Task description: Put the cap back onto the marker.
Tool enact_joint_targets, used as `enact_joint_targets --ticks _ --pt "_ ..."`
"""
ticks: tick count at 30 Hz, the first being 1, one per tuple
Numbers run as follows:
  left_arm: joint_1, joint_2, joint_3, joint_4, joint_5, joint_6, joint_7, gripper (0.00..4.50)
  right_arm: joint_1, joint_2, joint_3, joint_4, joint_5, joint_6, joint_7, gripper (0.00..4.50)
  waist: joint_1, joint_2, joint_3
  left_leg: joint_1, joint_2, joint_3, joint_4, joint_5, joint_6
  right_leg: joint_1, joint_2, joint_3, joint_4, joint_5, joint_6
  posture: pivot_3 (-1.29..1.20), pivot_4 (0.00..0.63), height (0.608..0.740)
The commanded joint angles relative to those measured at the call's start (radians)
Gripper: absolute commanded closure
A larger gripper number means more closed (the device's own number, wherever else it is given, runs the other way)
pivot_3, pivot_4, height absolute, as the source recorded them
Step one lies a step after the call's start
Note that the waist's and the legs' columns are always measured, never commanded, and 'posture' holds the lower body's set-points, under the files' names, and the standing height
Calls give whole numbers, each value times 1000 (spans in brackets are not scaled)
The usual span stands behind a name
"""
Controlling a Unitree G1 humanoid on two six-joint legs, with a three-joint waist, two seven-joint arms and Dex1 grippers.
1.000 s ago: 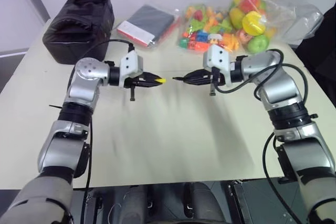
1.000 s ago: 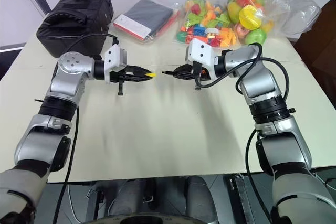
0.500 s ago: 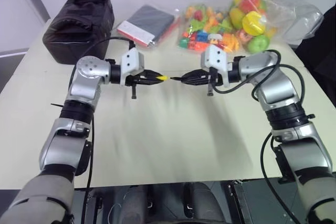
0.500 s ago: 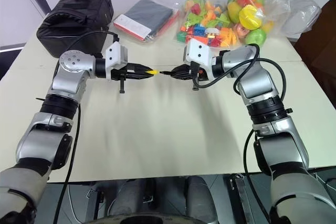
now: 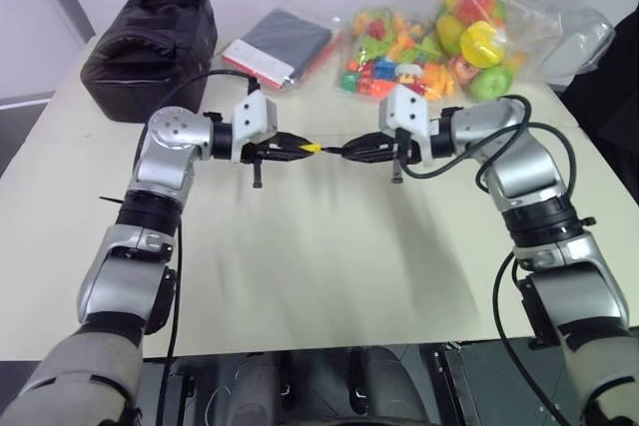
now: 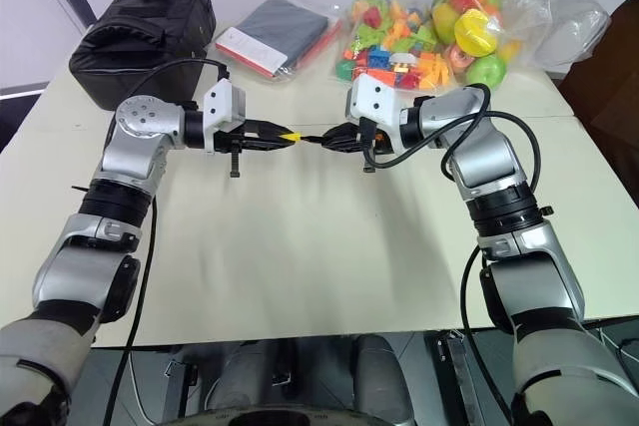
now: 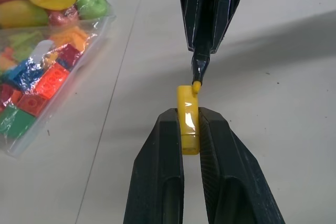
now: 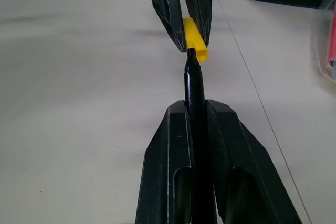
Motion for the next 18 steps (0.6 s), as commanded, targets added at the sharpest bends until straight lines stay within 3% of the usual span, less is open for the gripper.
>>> enact_joint_targets --ticks 1,18 --pt "-5 25 22 -40 -15 0 -5 4445 -10 -8 -19 -17 0 -12 -9 4500 0 0 0 0 0 0 0 0 0 0 0 0 0 0 0 0 150 740" --pt "28 14 7 -107 -30 44 5 4445 -9 9 -11 -10 0 -17 -9 4500 1 0 0 0 0 0 0 0 0 0 0 0 0 0 0 0 150 740"
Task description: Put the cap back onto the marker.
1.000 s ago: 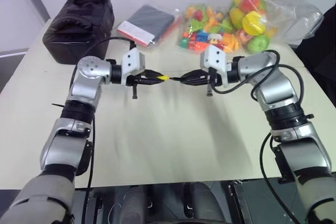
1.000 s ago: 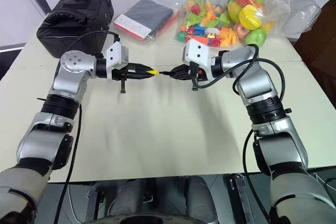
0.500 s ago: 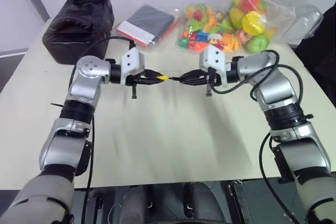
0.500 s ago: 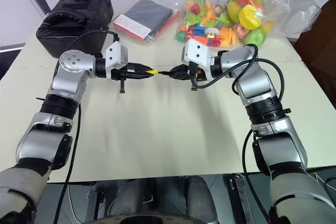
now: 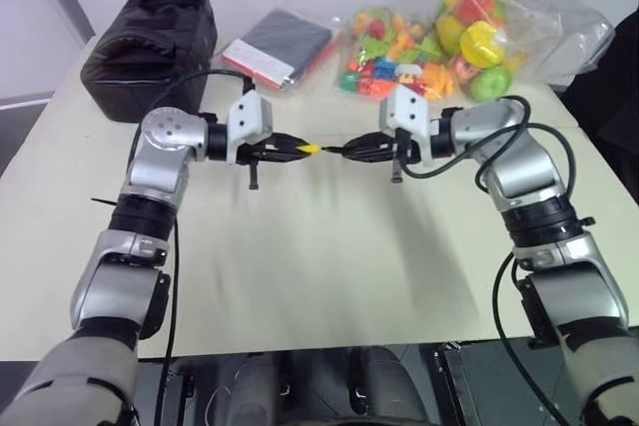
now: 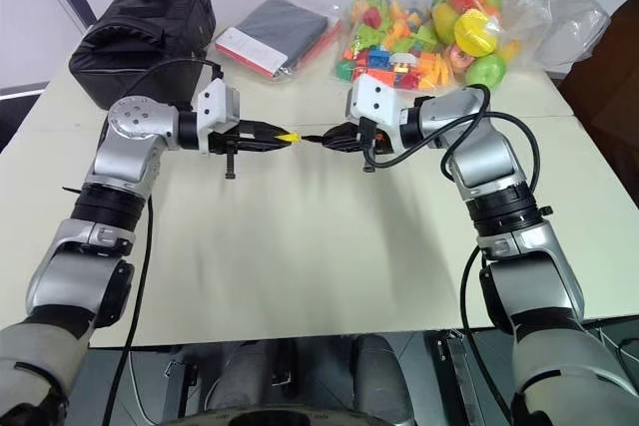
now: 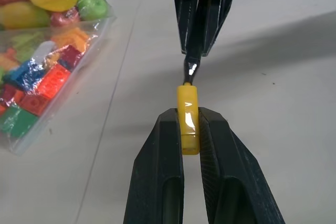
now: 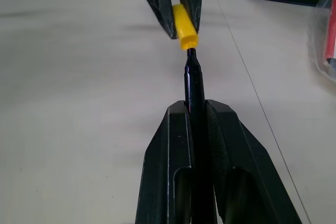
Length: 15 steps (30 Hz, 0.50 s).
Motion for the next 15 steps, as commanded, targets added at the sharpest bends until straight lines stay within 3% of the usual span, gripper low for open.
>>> enact_joint_targets --ticks 1,15 --pt "-10 -2 6 -30 -8 -2 4 4445 -9 2 -12 -23 6 -9 -3 4500 0 0 0 0 0 0 0 0 0 0 0 0 0 0 0 0 150 740" --pt "-91 -27 -30 109 58 -141 -11 4445 -4 -7 -5 -35 6 -11 24 4500 1 0 0 0 0 0 0 0 0 0 0 0 0 0 0 0 150 740"
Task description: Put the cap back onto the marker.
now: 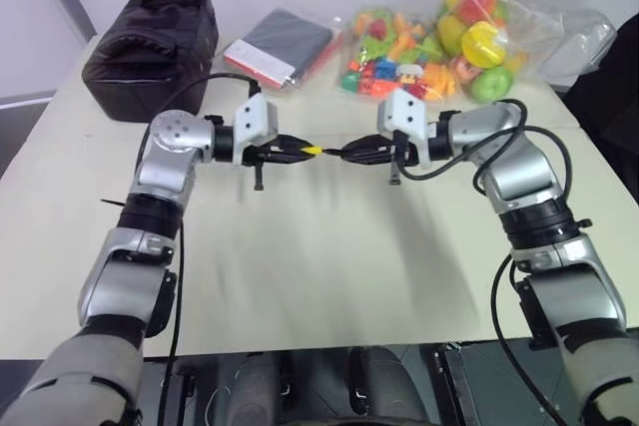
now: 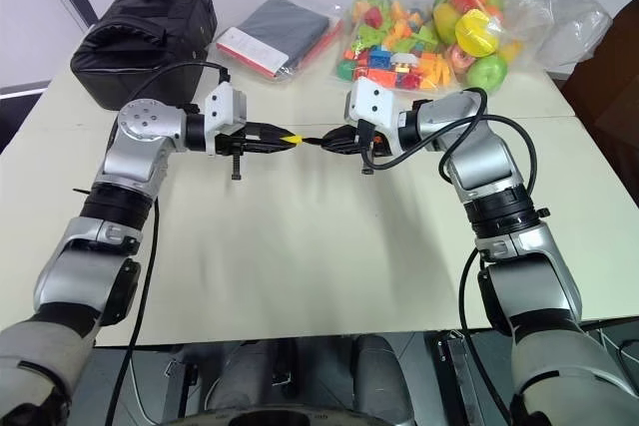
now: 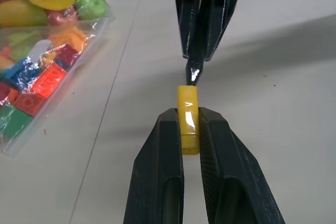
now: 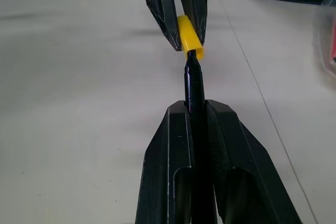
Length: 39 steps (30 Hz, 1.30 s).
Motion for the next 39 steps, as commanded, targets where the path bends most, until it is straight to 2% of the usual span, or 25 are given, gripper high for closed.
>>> enact_joint_targets --ticks 1,12,23,39 --pt "-52 3 -20 32 34 -78 -24 4445 -17 -10 -5 -28 7 -24 26 4500 -1 0 0 0 0 0 0 0 0 0 0 0 0 0 0 0 150 740" --pt "-85 -2 -64 94 71 -249 -112 4445 -51 2 -9 19 -12 -65 24 4500 -1 0 0 0 0 0 0 0 0 0 0 0 0 0 0 0 150 740" --pt "-87 -51 -28 47 -6 -44 -141 4445 -43 12 -16 -9 -14 -67 -2 4500 -2 0 0 0 0 0 0 0 0 0 0 0 0 0 0 0 150 740" --pt "-63 -87 -50 1 -1 68 -171 4445 -36 17 -19 -36 -13 -53 -23 4500 -2 0 0 0 0 0 0 0 0 0 0 0 0 0 0 0 150 740"
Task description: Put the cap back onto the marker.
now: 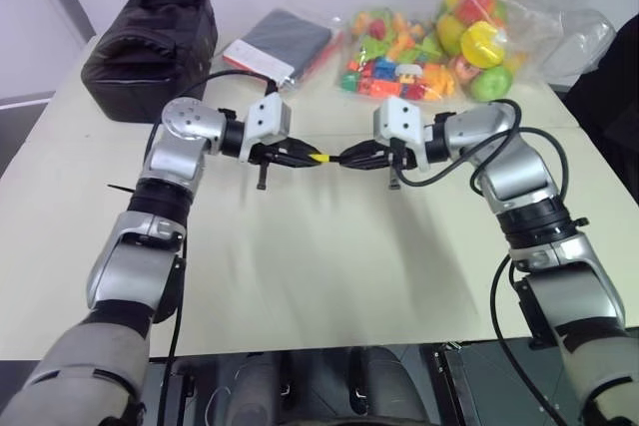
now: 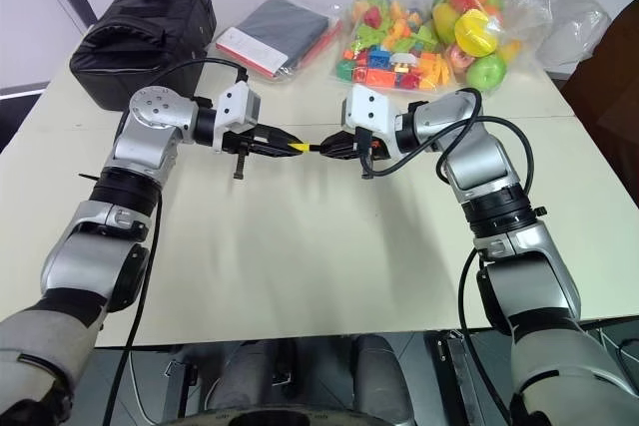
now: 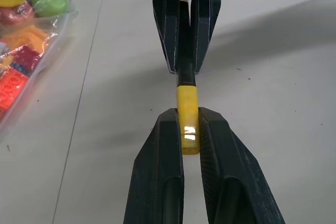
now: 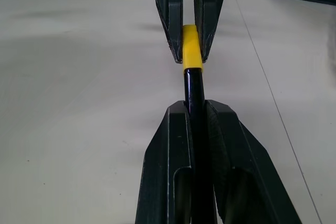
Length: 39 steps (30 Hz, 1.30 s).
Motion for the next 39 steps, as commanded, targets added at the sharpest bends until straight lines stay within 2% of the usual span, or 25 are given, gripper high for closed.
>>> enact_joint_targets --ticks 1,2,8,15,28,39 --pt "3 -47 -24 -88 -64 102 -71 4445 -29 13 -39 -55 9 -8 -52 4500 0 0 0 0 0 0 0 0 0 0 0 0 0 0 0 0 150 740" --pt "5 -47 -20 -114 -89 167 -87 4445 -27 14 -40 -58 9 -7 -53 4500 0 0 0 0 0 0 0 0 0 0 0 0 0 0 0 0 150 740" --pt "11 -60 -24 -153 -78 208 -80 4445 -16 13 -37 -68 3 -10 -58 4500 0 0 0 0 0 0 0 0 0 0 0 0 0 0 0 0 150 740" --pt "7 -68 -65 -159 -30 156 -84 4445 -14 16 -37 -70 4 -6 -59 4500 0 0 0 0 0 0 0 0 0 0 0 0 0 0 0 0 150 740" --pt "31 -115 -84 -210 -12 169 -78 4445 -13 29 -50 -77 30 41 -66 4500 0 0 0 0 0 0 0 0 0 0 0 0 0 0 0 0 150 740" --pt "36 -103 -72 -205 -9 170 -82 4445 -11 21 -55 -72 26 38 -68 4500 0 0 0 0 0 0 0 0 0 0 0 0 0 0 0 0 150 740"
